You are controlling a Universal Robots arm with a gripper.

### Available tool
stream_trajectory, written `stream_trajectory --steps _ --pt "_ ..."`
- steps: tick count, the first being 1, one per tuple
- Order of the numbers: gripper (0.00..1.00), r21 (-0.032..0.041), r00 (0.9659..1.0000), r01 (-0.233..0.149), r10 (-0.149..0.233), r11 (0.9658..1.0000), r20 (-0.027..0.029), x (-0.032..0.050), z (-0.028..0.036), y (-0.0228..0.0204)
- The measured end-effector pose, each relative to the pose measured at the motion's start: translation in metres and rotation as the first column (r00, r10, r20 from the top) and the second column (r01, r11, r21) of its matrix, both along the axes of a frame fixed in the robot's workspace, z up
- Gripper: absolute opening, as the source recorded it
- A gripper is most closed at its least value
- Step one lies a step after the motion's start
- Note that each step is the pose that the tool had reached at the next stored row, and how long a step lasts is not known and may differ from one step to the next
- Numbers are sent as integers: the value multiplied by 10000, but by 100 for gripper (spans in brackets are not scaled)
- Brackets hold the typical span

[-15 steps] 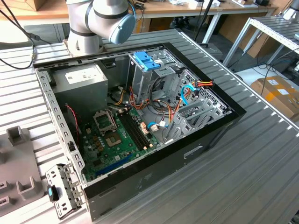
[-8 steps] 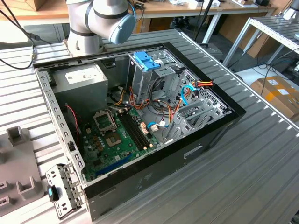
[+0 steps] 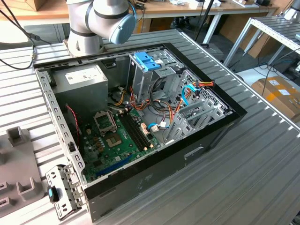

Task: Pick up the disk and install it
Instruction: 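Pick up the disk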

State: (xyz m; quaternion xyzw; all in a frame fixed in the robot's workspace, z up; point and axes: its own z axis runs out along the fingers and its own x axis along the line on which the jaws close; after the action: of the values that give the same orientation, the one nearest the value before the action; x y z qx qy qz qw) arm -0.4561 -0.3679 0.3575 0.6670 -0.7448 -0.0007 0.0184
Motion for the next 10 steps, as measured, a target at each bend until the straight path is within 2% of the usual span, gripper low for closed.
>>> stream_trajectory --steps 1,3,6,8,10 --pt "11 17 10000 -23 23 10000 19 -1 0 0" --pt "11 102 9999 -120 119 9999 83 -1 -1 1" --pt "11 149 9988 -466 464 9988 177 0 -2 0" --pt "11 160 9963 -847 844 9963 188 0 -6 0" --pt "11 159 9962 -855 852 9962 188 0 -6 0"
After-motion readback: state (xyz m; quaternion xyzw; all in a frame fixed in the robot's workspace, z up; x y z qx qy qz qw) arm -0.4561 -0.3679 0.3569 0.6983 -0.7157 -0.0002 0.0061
